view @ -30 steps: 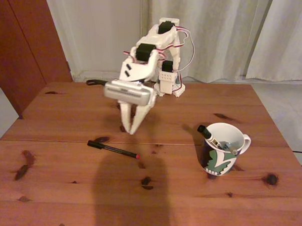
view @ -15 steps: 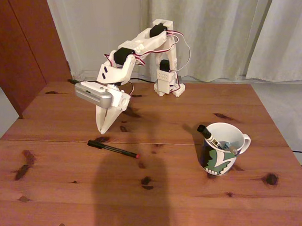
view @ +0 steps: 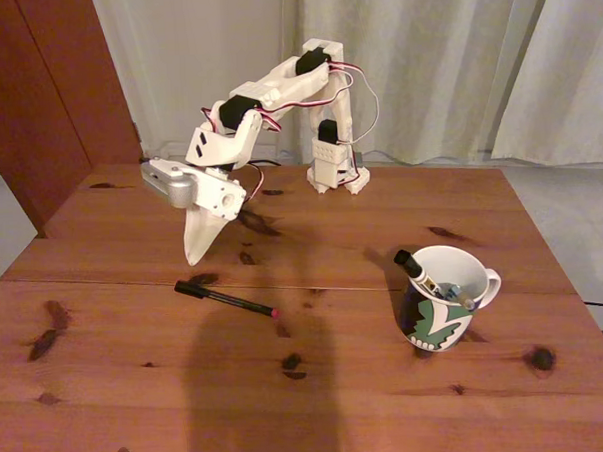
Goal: Clean up the desk and place the pens and markers into the cup
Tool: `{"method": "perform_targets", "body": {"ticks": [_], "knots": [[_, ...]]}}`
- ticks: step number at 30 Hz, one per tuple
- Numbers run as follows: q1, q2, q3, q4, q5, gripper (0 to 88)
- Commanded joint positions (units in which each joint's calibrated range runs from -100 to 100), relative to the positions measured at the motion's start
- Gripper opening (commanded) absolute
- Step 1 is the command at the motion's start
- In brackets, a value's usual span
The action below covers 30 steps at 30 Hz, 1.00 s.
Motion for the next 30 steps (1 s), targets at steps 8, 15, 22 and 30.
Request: {"method": "perform_targets", "body": {"ticks": [8,15,22,30], "knots": [[1.2,-1.4,-3.8,-0.1,3.9,0.8],[1.6,-1.4,-3.8,-0.7,8.2,0.8],[2.0,-1.3,-1.2,-0.7,3.4,1.2],[2.0,-2.2,-3.5,-0.7,-10.9,0.9]]}}
